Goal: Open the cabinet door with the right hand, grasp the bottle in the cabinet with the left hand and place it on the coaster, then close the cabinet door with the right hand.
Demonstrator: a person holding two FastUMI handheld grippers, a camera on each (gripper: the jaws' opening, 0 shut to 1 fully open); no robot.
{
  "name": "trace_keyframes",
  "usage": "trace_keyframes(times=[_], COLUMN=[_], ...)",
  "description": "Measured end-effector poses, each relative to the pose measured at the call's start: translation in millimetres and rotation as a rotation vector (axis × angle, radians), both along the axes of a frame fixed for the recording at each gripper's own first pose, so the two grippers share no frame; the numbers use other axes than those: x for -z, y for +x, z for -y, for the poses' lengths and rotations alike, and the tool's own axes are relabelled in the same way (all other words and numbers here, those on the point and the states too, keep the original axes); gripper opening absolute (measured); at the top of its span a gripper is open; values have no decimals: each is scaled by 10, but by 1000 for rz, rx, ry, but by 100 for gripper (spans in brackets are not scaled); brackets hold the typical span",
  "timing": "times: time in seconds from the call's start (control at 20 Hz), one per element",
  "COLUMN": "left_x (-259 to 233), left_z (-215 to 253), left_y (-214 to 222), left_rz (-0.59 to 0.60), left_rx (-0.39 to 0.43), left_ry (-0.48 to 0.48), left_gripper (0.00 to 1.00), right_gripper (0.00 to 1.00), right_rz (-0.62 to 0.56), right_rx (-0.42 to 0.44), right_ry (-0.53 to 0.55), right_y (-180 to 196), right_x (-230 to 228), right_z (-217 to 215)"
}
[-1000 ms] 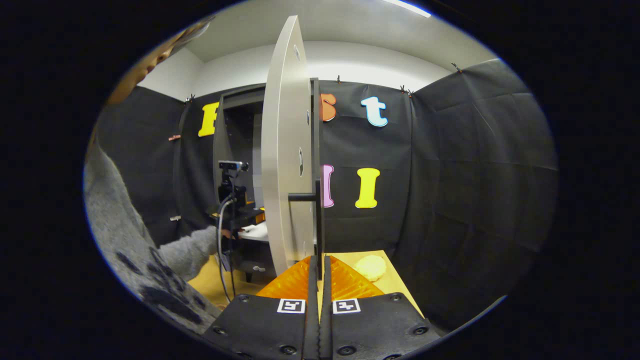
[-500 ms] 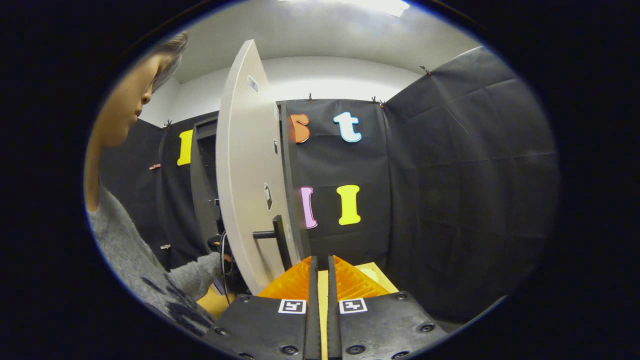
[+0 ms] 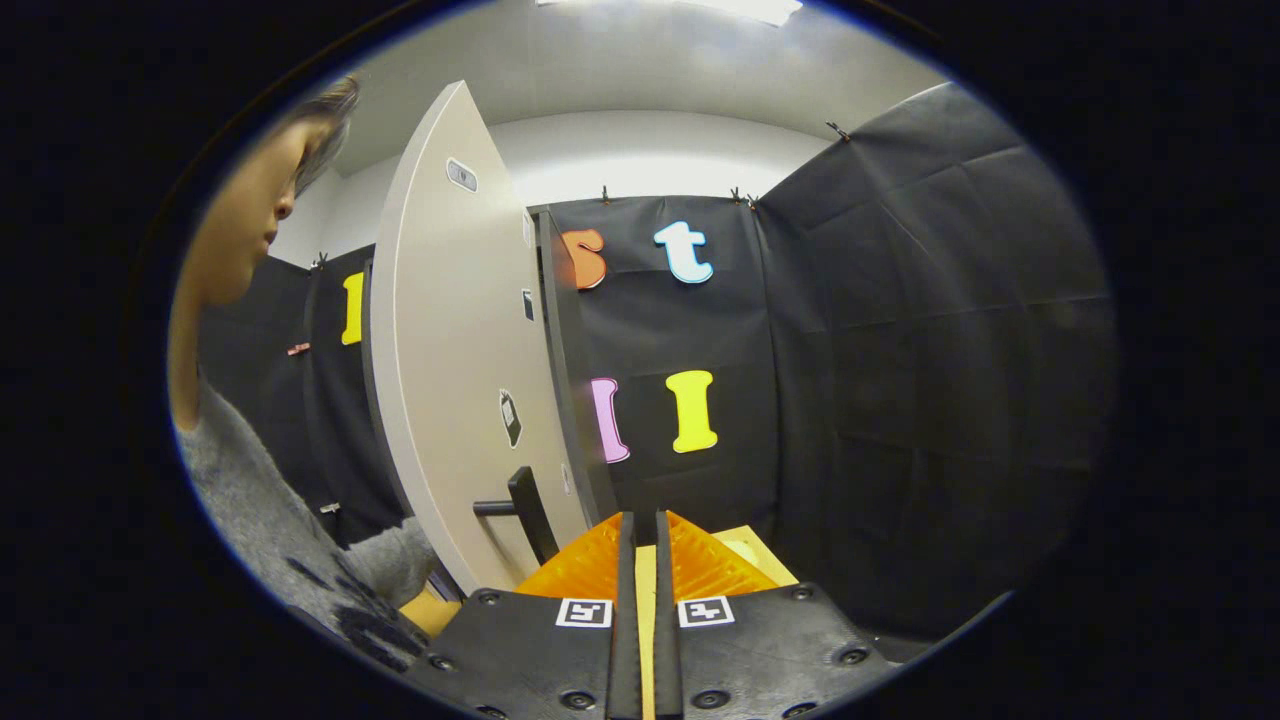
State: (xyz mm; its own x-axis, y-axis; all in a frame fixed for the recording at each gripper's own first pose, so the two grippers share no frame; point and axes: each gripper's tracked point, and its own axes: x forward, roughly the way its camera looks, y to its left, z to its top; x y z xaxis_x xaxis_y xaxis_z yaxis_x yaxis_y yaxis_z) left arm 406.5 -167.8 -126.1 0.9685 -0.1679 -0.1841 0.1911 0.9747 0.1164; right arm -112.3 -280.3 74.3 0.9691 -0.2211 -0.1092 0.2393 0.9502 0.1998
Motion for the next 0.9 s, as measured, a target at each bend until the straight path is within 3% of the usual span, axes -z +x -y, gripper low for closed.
trace_keyframes(times=[0.35,0.55,0.6,0.9], left_x=[-102,-332,-410,-638], left_z=[92,45,10,-292], left_y=[-134,-466,-583,-1415], left_rz=[-5,18,30,68], left_rx=[29,71,81,165], left_ry=[-44,-53,-52,-58], left_gripper=[77,77,77,77], right_gripper=[10,9,12,10], right_rz=[-26,-12,-7,30], right_rx=[22,2,-3,-35], right_ry=[-10,-26,-34,-105], right_y=[-54,-94,-119,-391], right_x=[57,25,1,-101], right_z=[56,-104,-162,-693])
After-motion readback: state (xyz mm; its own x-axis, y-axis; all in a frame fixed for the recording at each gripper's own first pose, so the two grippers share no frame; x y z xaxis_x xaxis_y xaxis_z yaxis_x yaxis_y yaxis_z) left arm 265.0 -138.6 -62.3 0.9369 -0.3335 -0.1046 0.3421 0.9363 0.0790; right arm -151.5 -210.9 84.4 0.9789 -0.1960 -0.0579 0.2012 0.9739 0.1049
